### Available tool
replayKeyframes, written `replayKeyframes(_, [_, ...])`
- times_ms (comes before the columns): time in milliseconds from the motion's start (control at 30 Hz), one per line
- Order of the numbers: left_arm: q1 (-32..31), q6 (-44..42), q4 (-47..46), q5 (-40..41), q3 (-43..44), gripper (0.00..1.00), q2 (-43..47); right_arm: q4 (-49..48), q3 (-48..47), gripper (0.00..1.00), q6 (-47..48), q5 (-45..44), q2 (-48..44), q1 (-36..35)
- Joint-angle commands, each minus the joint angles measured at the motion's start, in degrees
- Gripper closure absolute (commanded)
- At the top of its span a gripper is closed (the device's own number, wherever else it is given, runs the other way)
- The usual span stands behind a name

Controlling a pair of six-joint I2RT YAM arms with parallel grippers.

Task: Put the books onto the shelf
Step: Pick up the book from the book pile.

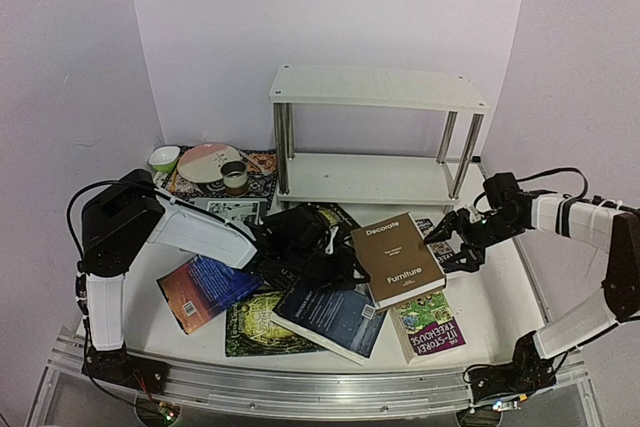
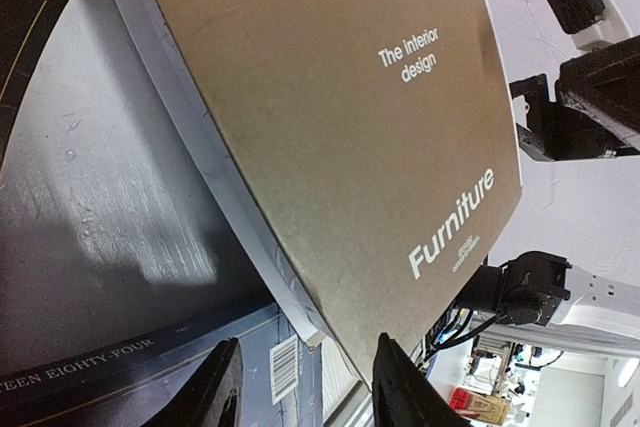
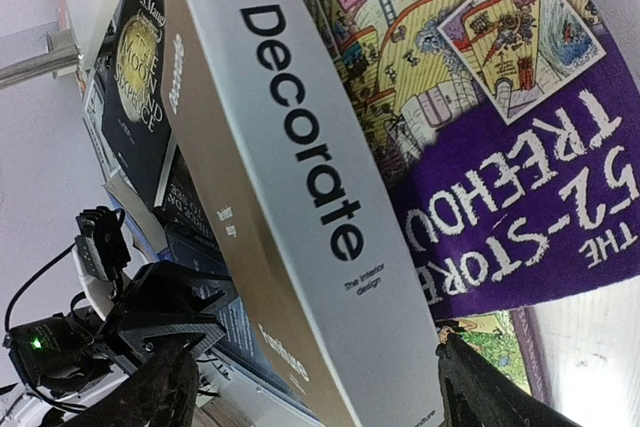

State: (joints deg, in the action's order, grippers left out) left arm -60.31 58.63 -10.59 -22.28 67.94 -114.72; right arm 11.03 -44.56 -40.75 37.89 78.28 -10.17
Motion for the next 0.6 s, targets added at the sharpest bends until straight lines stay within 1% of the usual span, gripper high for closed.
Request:
replayKeyframes(0, [0.6,0.4,-2.6,-1.5,3.8,0.55,-1.0,-3.5,0.2,0.20,0.3,6.0,3.7,1.6])
replayKeyframes(133, [0.9,0.2,-2.7,-1.6,4.8,0.54,-1.7,-4.7,-0.3,0.22,1.0,6.8,6.7,2.8])
replayKeyframes(233, [1.2,0.8,-2.8,-2.4,5.2,0.54,-2.2,-6.4,-0.9,0.22,0.5,9.1,9.1,3.1])
replayKeyframes(300, [1.3,0.5,-2.8,-2.1,5.2,0.57,-2.4,-7.7,-0.9,0.23,0.0,10.4,10.1,3.1])
replayKeyframes(433, [1.8,0.6,-2.9,-2.5,5.4,0.64,-3.1,-9.3,-0.1,0.28,-1.1,11.5,10.1,3.1])
replayKeyframes(500, [1.9,0.3,-2.9,-2.6,5.2,0.65,-3.2,-10.4,0.1,0.31,-2.0,13.3,9.9,3.1])
replayKeyframes(567, [2.0,-0.2,-2.9,-2.5,5.1,0.66,-3.4,-10.5,0.4,0.37,-2.4,14.5,9.0,3.1])
